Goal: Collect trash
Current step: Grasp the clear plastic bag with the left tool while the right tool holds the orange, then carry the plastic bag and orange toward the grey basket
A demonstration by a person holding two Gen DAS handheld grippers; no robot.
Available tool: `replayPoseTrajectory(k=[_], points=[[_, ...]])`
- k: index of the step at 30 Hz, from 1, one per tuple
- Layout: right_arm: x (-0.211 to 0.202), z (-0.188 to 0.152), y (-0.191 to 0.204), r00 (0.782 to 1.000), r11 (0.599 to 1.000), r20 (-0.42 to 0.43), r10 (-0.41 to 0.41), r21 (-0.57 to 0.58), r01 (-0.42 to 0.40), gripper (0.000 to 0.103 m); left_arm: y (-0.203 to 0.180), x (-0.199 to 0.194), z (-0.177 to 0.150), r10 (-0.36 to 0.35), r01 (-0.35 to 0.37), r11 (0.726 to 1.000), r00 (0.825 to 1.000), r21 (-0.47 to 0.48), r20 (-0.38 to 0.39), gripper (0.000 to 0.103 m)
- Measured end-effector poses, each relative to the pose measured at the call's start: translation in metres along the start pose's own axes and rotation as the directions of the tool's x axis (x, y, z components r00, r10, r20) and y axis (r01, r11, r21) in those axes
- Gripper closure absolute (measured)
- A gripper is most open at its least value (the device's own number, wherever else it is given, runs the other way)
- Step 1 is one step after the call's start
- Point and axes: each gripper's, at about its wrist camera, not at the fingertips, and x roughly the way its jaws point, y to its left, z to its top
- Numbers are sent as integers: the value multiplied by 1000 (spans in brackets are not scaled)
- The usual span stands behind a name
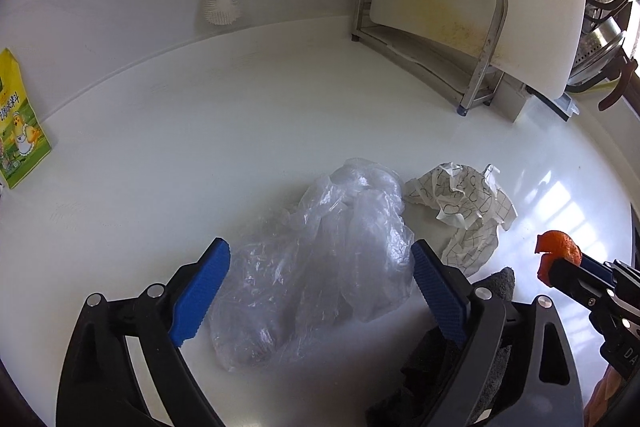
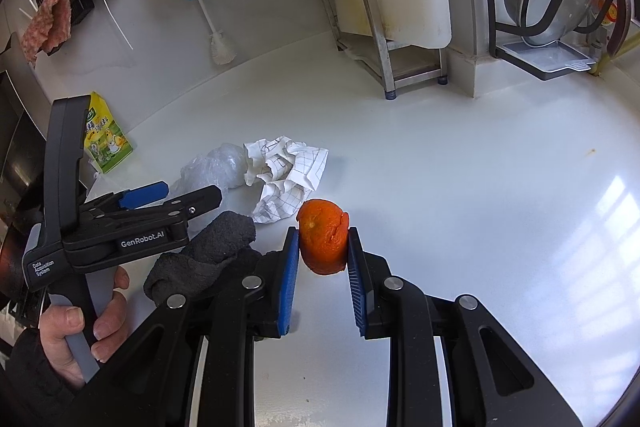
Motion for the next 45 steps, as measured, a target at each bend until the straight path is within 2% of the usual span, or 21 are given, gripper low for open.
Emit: replayPoseTrajectory(k=[4, 6, 9, 11, 19, 25, 31, 37, 41, 45], points=[[2, -1, 1, 1000, 1000, -4, -3, -9, 3, 80, 4, 6, -1, -29, 29, 999, 999, -17, -33, 40], [3, -1, 2, 1000, 1000, -3, -4, -12, 4, 80, 6, 5, -1, -37, 37, 999, 999, -22, -27, 57], [4, -2, 2, 1000, 1000, -3, -4, -12, 4, 80, 5, 3, -4, -39, 38, 999, 999, -16, -22, 76], [4, -2, 2, 1000, 1000, -4, -3, -13, 3, 80, 4, 0, -7, -36, 36, 999, 999, -16, -11, 80], [3, -5, 0, 1000, 1000, 2, 5, -6, -5, 80, 5, -26, -20, 29, -28, 999, 997, -15, 65, 82], [-7, -8, -1, 1000, 1000, 21, 23, 10, -23, 80, -1, -54, -28, 105, -112, 993, 981, 33, 165, 82], [-22, -16, -6, 999, 998, 40, 30, 48, -32, 80, 2, -78, -44, 105, -113, 993, 973, 25, 207, 82], [-43, -32, -3, 998, 999, 59, 22, 45, -24, 80, 3, -113, -81, 85, -90, 996, 970, 14, 227, 82], [-60, -51, 3, 998, 999, 62, 14, 46, -17, 80, 2, -147, -117, 121, -134, 990, 961, 35, 249, 82], [-92, -78, 19, 995, 1000, 94, -11, 27, 8, 80, 10, -176, -150, 95, -104, 994, 973, 30, 211, 82]])
